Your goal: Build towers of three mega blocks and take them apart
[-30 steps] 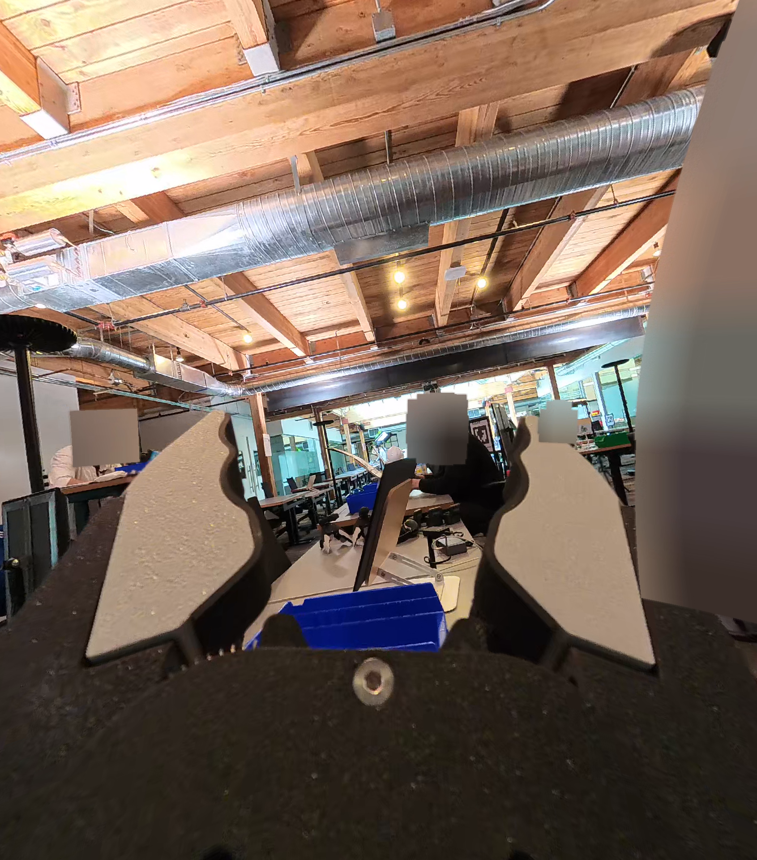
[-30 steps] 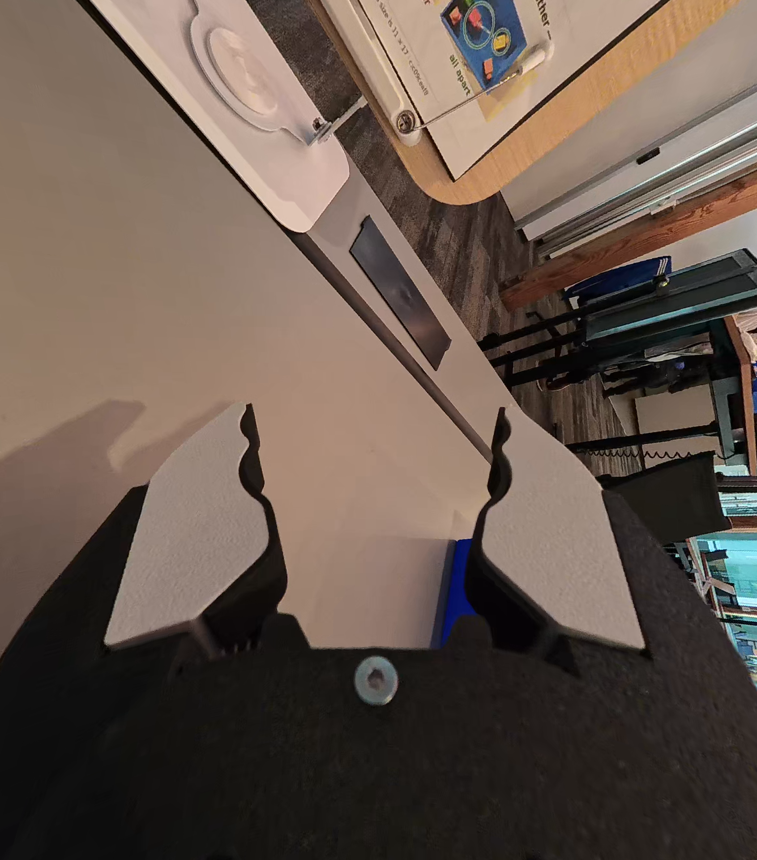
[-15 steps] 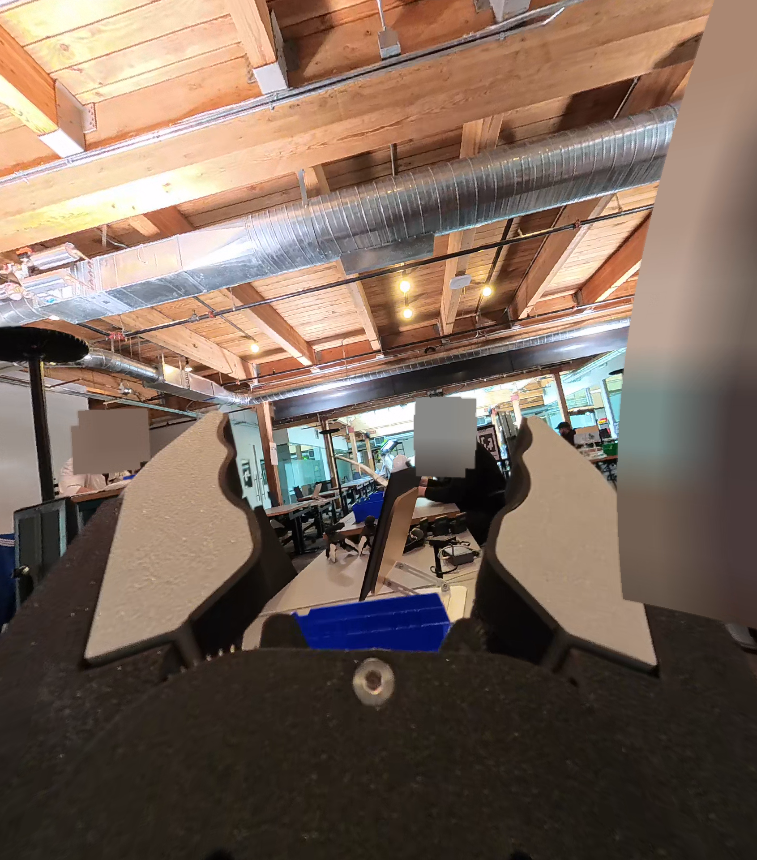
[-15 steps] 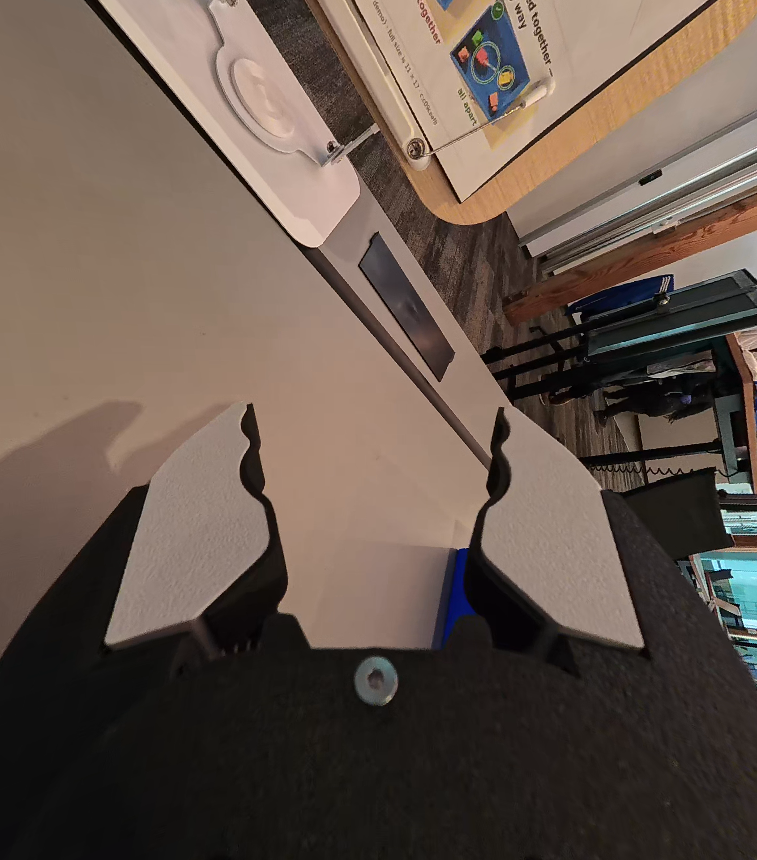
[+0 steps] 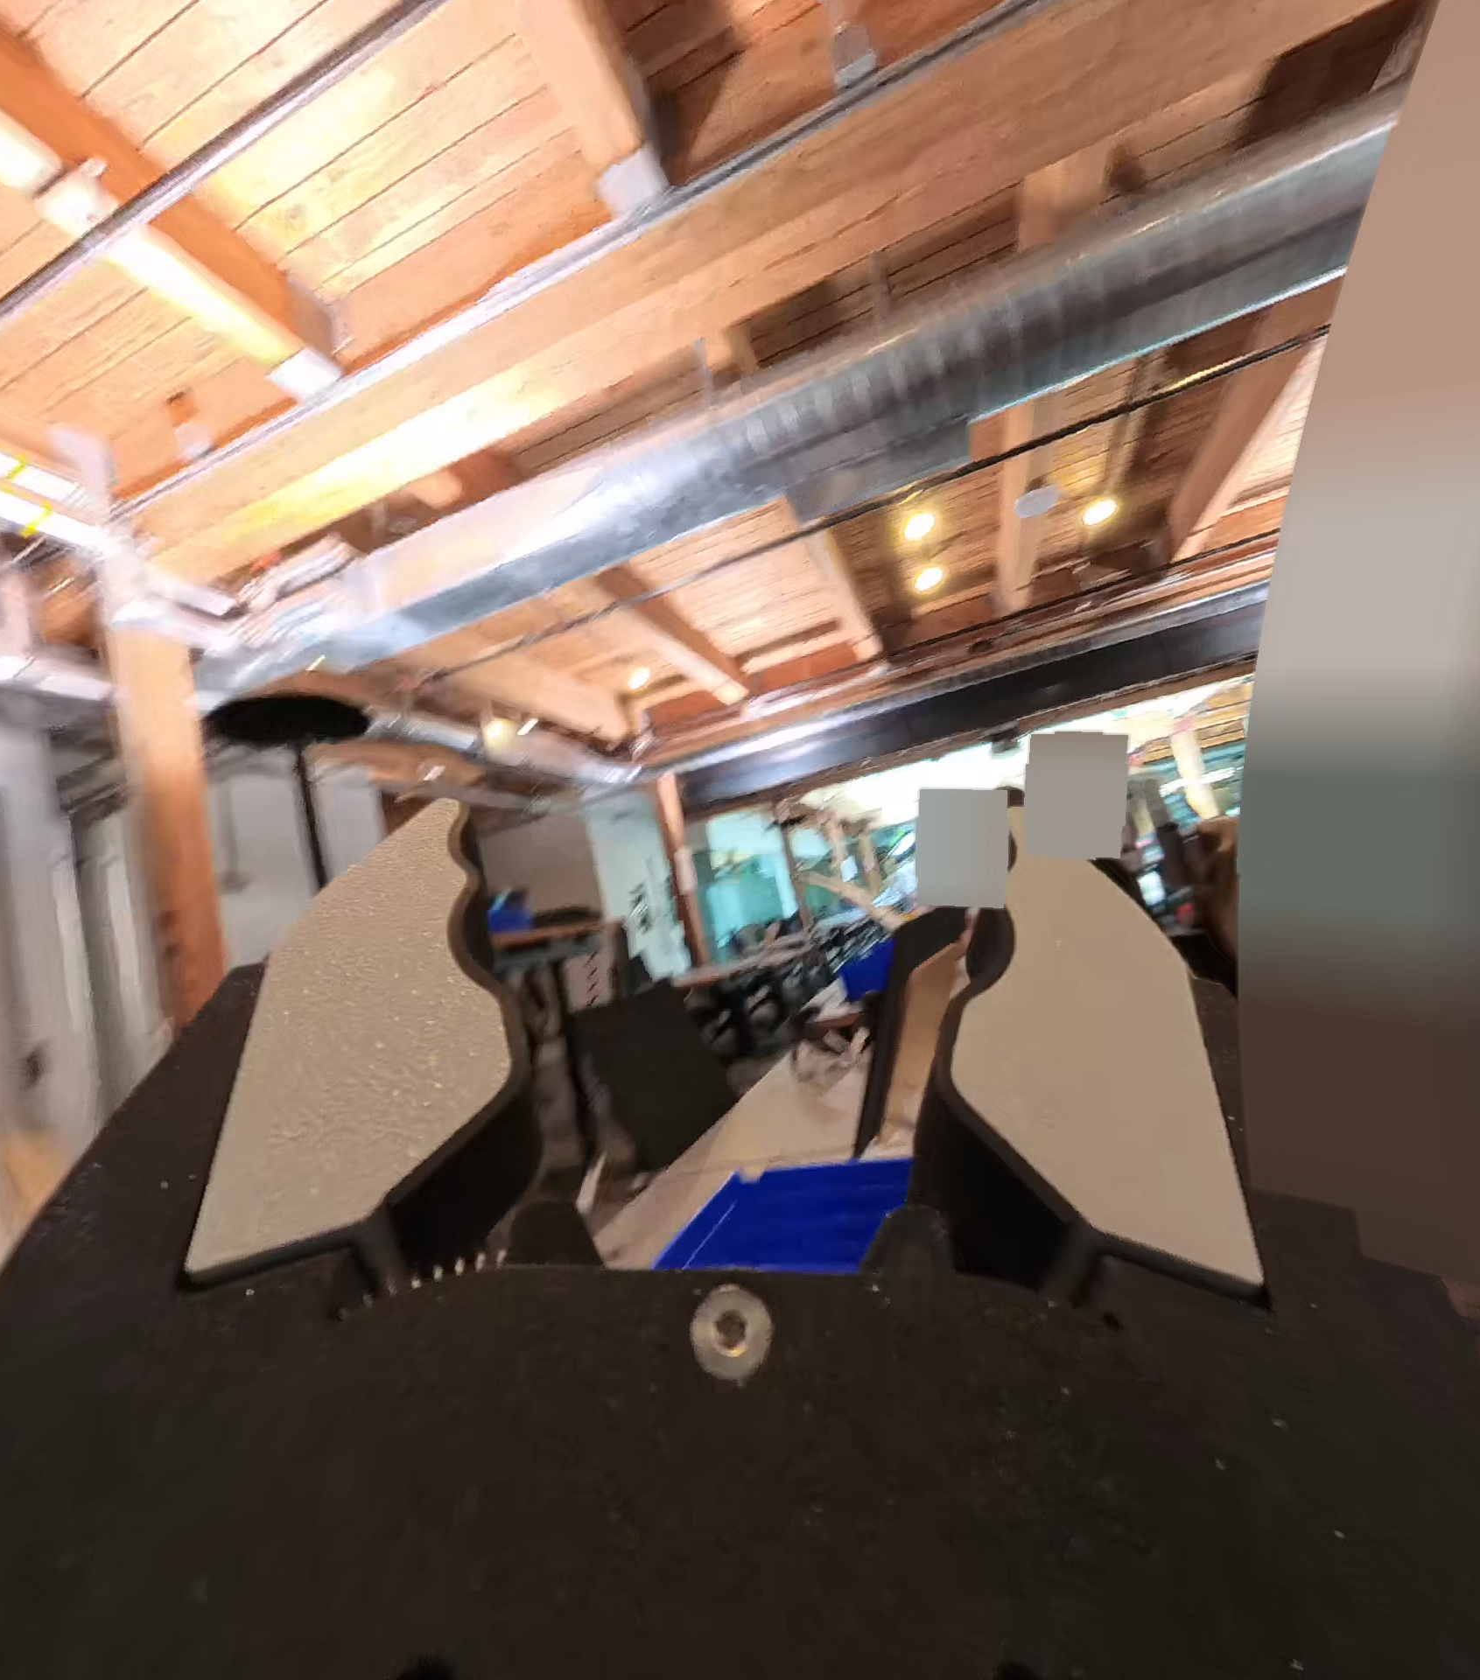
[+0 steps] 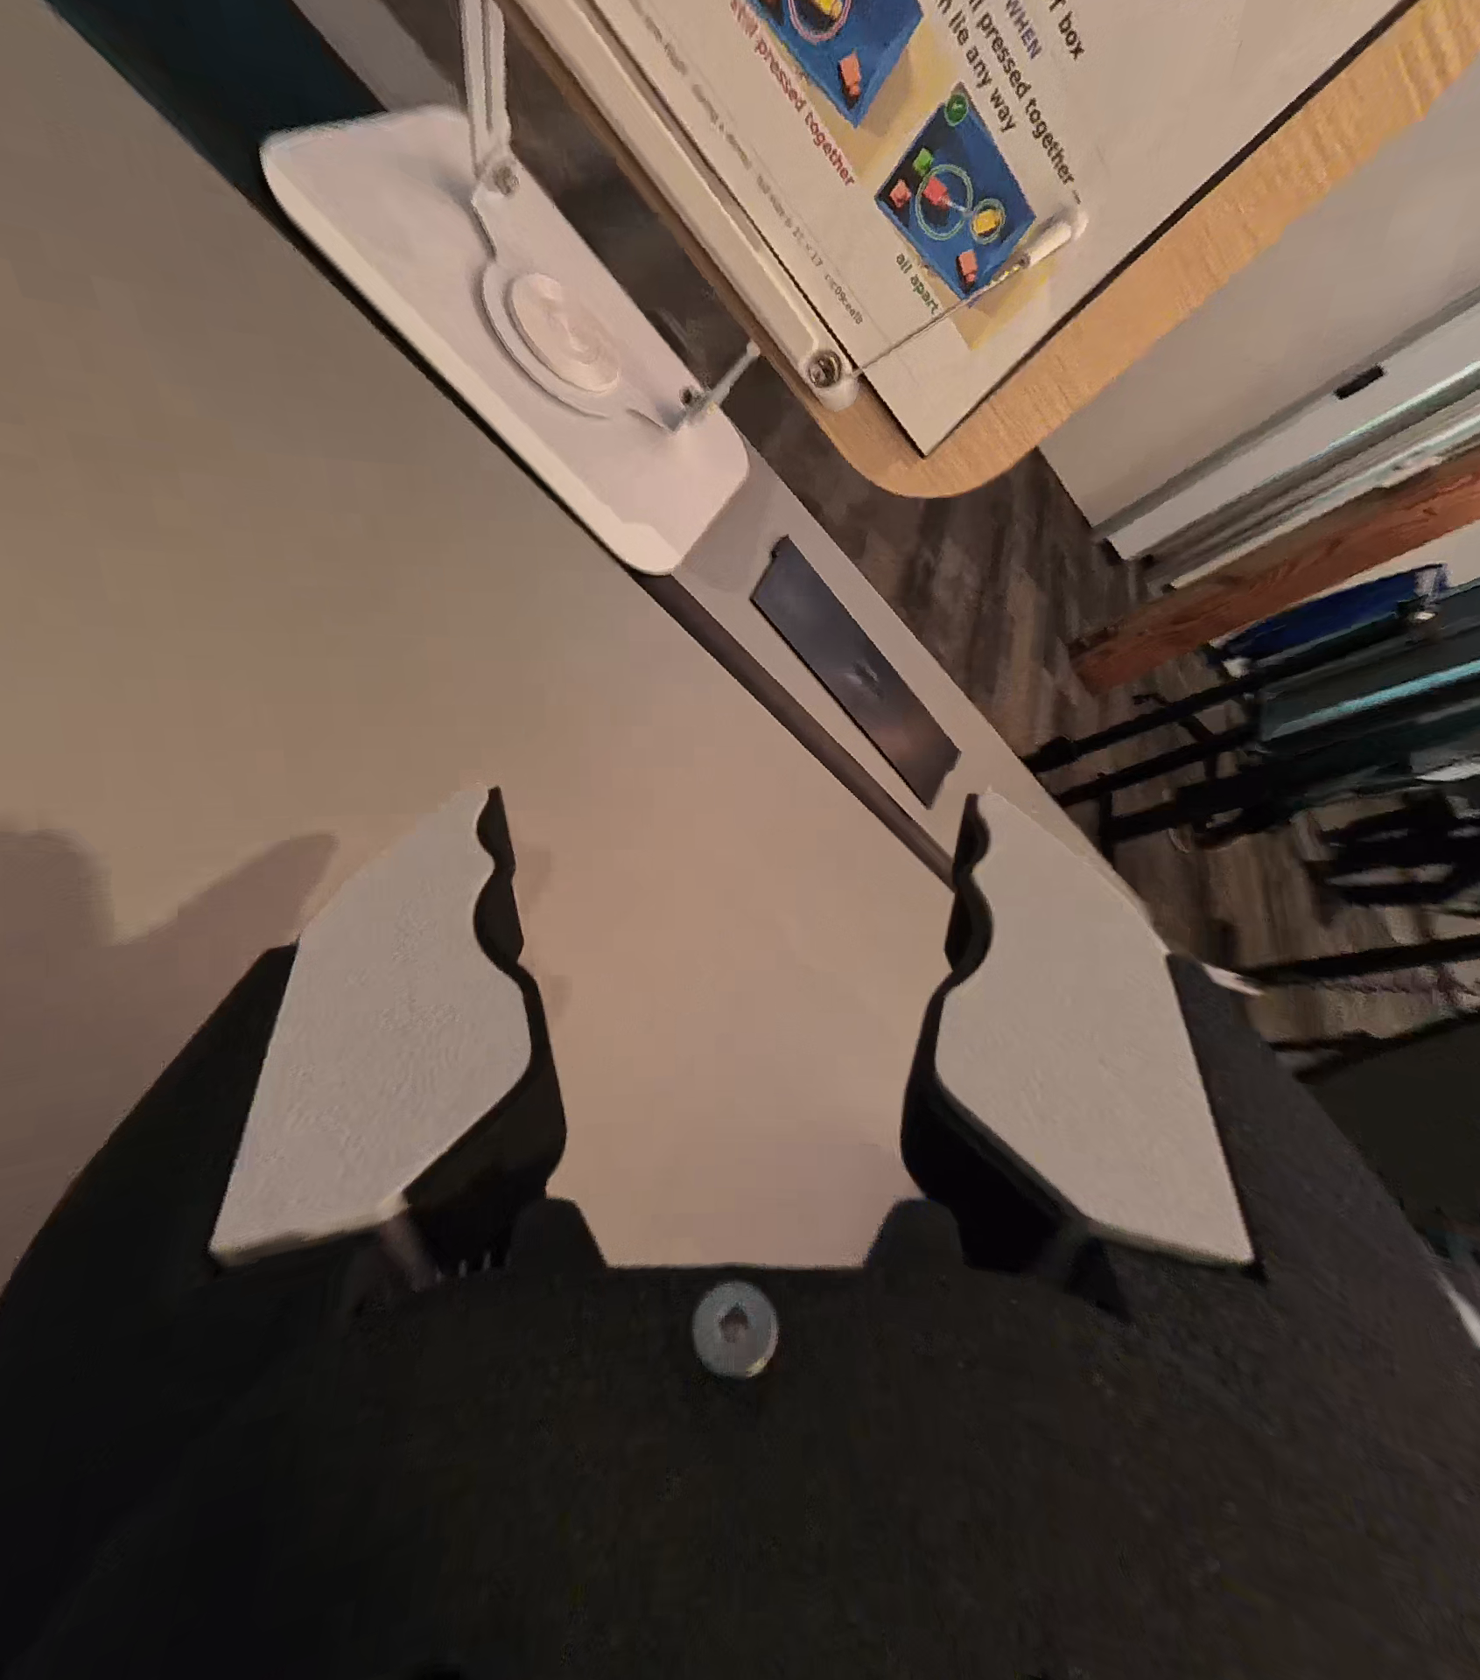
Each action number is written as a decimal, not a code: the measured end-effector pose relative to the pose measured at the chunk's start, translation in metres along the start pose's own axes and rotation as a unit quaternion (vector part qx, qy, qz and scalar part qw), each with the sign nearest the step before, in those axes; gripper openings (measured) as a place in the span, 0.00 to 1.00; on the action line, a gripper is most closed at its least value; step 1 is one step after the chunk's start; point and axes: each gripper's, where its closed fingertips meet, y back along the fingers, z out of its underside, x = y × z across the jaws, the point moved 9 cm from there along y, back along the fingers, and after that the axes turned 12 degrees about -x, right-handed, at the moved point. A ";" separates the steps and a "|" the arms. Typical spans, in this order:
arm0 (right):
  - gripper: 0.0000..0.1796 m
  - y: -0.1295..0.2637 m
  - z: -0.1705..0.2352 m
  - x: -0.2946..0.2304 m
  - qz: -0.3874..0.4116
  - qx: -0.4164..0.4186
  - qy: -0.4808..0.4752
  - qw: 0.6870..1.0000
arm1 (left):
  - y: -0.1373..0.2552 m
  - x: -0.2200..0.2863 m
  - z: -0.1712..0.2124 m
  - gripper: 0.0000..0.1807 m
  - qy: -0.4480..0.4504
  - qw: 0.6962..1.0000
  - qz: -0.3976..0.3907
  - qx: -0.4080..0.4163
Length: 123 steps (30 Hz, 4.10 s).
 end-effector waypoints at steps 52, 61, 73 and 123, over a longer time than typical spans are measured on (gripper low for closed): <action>0.24 -0.079 0.040 -0.017 -0.309 0.111 -0.081 0.941 | 0.388 -0.116 0.071 0.31 0.395 0.338 -0.445 -0.729; 0.25 -0.078 0.039 -0.018 -0.301 0.110 -0.073 0.944 | 0.383 -0.116 0.071 0.34 0.407 0.334 -0.447 -0.723; 0.25 -0.079 0.040 -0.017 -0.301 0.106 -0.069 0.945 | 0.375 -0.113 0.076 0.29 0.431 0.313 -0.434 -0.726; 0.26 -0.088 0.048 -0.016 -0.296 0.083 -0.068 0.949 | 0.247 -0.124 -0.007 0.18 0.342 0.481 -0.385 -0.710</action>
